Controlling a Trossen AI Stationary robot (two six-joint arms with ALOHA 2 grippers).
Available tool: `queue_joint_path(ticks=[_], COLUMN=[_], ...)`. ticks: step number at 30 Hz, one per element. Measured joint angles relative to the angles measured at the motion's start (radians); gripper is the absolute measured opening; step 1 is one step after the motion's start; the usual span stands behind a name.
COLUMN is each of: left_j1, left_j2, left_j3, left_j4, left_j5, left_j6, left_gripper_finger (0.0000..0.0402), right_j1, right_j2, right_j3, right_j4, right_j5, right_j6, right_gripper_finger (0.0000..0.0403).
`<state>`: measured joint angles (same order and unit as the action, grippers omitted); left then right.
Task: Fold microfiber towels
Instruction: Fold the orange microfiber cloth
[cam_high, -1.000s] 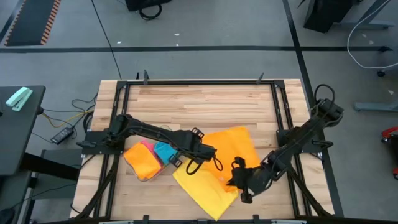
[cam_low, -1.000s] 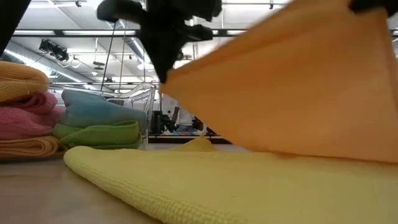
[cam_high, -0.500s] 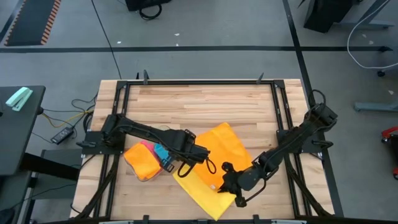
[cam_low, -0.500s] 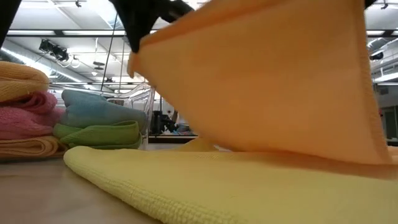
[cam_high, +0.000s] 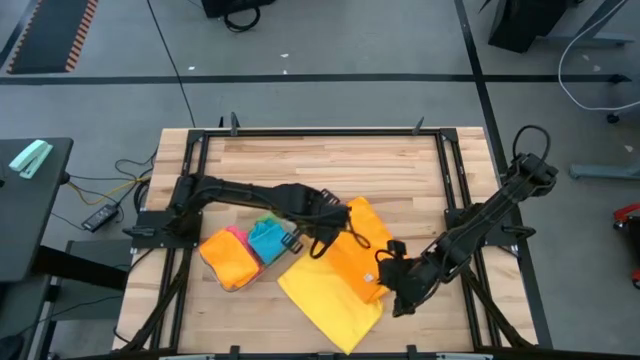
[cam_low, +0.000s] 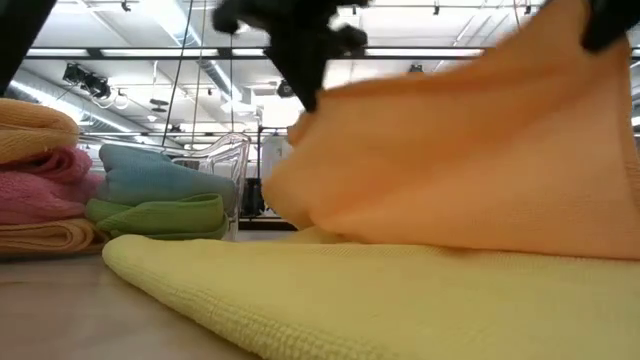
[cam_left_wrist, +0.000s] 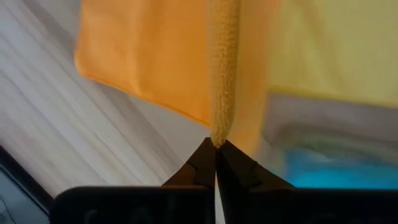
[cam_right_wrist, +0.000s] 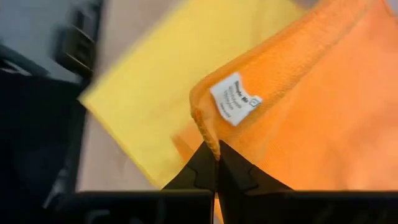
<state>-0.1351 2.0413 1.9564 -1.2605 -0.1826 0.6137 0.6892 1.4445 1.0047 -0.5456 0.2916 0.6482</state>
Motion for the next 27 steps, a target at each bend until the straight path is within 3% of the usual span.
queue_joint_path(ticks=[9, 19, 27], left_j1=[0.07, 0.105, 0.129], left_j2=[0.135, 0.232, 0.273], left_j3=[-0.001, -0.001, 0.001], left_j4=[0.145, 0.387, 0.553], left_j5=[-0.047, -0.053, -0.053], left_j6=[0.102, 0.24, 0.286], left_gripper_finger=[0.0006, 0.0013, 0.002], right_j1=[0.001, -0.011, -0.012], right_j2=[0.038, 0.04, 0.045], right_j3=[-0.012, -0.156, -0.183], right_j4=[-0.127, -0.091, -0.082], right_j5=[-0.028, -0.078, -0.096], right_j6=[0.159, 0.402, 0.481], right_gripper_finger=[0.0008, 0.0008, 0.0008])
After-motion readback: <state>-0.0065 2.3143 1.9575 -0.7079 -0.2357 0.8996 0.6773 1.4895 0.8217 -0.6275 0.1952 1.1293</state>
